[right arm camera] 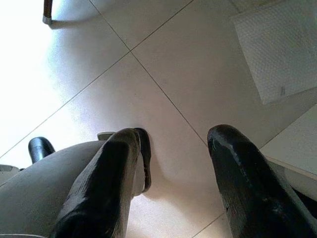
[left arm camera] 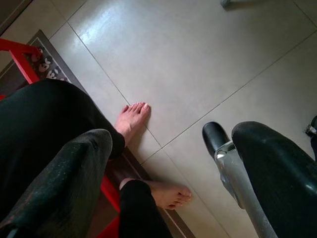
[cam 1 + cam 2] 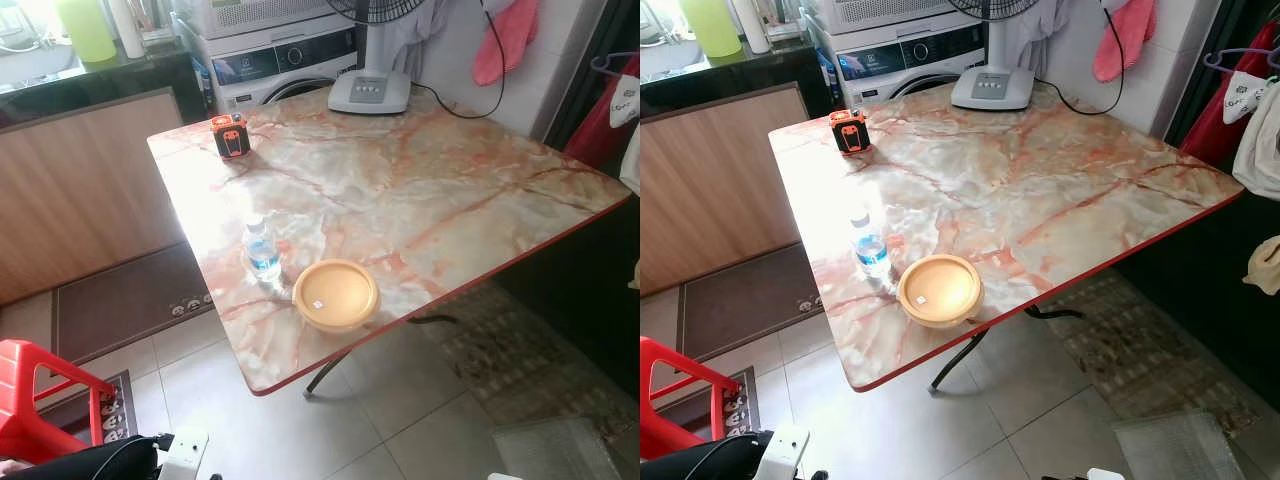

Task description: Restocking fridge

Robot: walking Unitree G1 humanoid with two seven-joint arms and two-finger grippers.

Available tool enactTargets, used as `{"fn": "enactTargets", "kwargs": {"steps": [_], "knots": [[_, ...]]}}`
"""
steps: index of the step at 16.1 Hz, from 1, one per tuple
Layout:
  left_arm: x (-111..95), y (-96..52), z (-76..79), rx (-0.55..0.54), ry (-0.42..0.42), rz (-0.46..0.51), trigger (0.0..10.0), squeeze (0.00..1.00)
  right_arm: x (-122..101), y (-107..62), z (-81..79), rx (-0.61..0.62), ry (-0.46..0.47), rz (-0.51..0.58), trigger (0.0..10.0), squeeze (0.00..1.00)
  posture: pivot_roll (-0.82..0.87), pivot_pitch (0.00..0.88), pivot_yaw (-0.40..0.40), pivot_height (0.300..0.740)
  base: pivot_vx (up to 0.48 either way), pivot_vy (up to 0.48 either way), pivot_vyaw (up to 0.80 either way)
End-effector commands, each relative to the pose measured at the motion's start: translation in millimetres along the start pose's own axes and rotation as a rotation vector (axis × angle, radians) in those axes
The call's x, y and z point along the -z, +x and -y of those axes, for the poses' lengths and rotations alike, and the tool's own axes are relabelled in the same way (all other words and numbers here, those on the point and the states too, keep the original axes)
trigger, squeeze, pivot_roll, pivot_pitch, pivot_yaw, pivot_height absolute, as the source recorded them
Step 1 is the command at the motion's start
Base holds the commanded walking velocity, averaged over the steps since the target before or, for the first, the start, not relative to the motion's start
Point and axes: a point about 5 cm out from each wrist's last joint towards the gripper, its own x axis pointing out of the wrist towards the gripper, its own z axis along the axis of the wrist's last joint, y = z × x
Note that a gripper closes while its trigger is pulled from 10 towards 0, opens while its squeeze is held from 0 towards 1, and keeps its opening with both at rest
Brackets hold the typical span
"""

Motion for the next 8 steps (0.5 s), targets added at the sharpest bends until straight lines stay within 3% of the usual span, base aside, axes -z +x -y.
{"fn": "enactTargets", "kwargs": {"steps": [1, 2, 8], "knots": [[5.0, -1.2, 0.0, -0.001, 0.004, -0.012, 10.0, 0.0, 4.1, -0.8, -0.4, -0.007, -0.004, -0.015, 10.0, 0.0, 0.0, 0.0, 0.0, 0.74, 0.0, 0.0, 0.0], [8.4, -2.3, 0.6, 0.015, 0.012, -0.015, 10.0, 0.0, 8.0, -1.7, -2.4, -0.015, 0.016, -0.014, 10.0, 0.0, -0.11, 0.0, 0.043, 0.74, 0.0, 0.0, 0.0], [13.4, -4.0, 1.4, 0.039, 0.023, -0.018, 10.0, 0.0, 13.3, -3.2, -5.1, -0.026, 0.046, -0.01, 10.0, 0.0, -0.11, 0.0, 0.043, 0.74, 0.0, 0.0, 0.0]]}}
